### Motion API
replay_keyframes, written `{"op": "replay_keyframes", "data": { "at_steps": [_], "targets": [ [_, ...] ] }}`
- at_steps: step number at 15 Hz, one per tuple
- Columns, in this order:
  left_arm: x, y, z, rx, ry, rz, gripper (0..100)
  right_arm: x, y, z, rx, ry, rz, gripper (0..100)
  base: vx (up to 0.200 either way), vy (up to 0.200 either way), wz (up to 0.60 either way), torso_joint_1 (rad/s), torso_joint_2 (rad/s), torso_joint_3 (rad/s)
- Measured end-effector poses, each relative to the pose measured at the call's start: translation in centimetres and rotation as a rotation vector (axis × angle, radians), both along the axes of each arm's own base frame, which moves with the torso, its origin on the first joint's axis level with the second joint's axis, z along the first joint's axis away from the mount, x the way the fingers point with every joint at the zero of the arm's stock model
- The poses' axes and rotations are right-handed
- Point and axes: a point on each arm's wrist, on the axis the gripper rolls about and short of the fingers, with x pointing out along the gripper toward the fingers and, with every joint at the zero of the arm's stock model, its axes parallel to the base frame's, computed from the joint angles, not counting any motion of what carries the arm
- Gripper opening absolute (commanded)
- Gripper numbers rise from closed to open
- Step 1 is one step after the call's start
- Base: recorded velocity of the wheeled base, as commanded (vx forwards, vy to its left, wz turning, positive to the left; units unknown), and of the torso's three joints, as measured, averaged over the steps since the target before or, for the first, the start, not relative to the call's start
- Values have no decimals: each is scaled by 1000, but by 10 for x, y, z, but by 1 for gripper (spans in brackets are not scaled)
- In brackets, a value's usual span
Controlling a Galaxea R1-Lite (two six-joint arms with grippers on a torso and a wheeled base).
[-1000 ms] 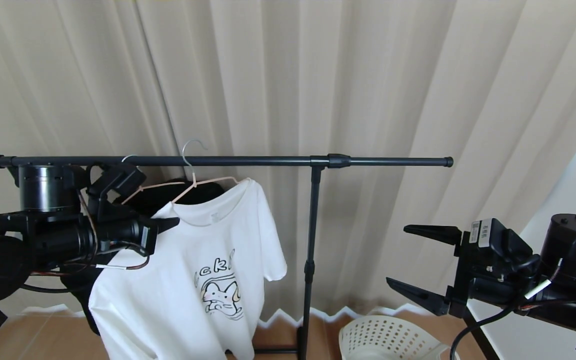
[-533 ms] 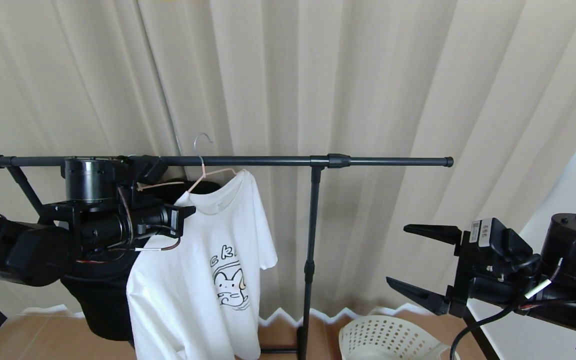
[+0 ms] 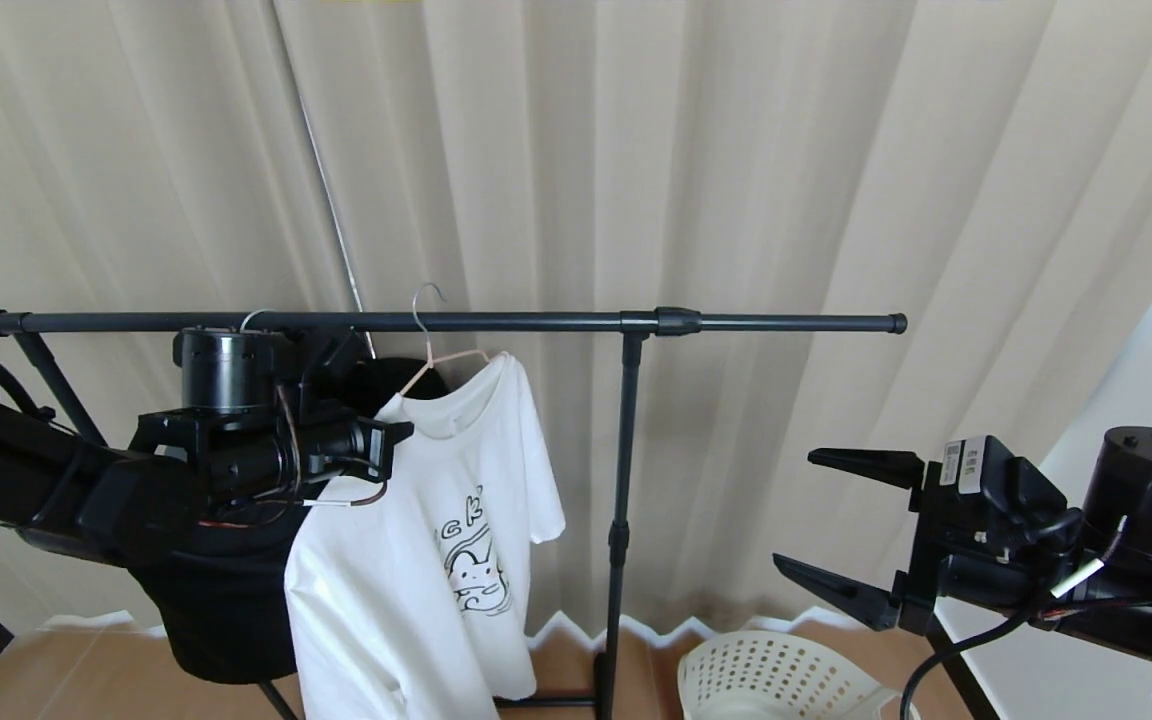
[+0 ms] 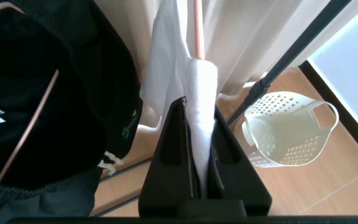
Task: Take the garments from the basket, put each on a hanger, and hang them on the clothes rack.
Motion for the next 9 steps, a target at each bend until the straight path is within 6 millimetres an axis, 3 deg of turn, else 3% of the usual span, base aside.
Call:
{"op": "replay_keyframes", "data": {
  "at_steps": [9],
  "targets": [
    [5, -2, -15, -20, 23, 9, 0, 0, 0, 0, 0, 0, 0, 100, 0, 0, 0, 0, 0, 0]
  ]
}}
